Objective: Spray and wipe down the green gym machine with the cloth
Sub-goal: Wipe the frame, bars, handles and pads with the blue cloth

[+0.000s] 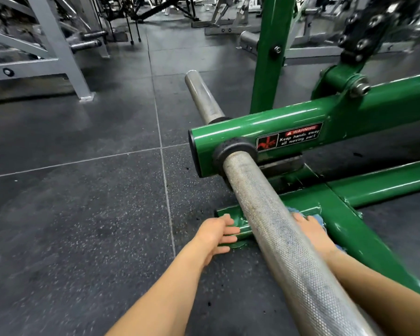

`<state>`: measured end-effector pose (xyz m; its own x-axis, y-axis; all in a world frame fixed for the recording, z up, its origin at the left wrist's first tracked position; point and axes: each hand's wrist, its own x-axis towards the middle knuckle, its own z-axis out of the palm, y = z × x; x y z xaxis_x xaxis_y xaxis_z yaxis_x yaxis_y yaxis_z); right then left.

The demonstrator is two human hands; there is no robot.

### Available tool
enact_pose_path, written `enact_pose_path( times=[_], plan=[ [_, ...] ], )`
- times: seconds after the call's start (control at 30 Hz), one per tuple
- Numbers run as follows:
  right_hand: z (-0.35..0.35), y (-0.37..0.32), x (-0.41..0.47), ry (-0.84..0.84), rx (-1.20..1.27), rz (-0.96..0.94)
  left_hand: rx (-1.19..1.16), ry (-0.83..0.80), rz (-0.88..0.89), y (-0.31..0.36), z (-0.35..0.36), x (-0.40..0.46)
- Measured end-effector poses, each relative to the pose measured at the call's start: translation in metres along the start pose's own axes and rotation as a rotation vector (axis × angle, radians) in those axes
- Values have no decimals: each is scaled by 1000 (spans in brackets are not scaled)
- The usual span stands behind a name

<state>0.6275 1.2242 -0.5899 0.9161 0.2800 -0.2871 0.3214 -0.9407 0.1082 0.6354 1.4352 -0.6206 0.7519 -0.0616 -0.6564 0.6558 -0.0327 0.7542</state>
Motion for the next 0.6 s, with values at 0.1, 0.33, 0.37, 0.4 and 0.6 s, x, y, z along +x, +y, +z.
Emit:
enact_pose_path(
  times=[0.1, 0.33, 0.37, 0.4, 0.6],
  plan=[
    [-8, -1, 1, 27, -6, 106, -50, -9, 30, 4, 1, -2],
    [-36, -43, -30, -164, 298, 74, -119, 69, 79, 16, 16, -25],
    [-35, -44, -32, -178, 294, 70, -132, 89, 95, 21, 18, -30],
    [-36, -44, -34, -190, 287, 70, -160, 80, 103, 25, 18, -32],
    [-20, -24, -15, 258, 355, 124, -1, 35, 142, 37, 19, -71]
  ],
)
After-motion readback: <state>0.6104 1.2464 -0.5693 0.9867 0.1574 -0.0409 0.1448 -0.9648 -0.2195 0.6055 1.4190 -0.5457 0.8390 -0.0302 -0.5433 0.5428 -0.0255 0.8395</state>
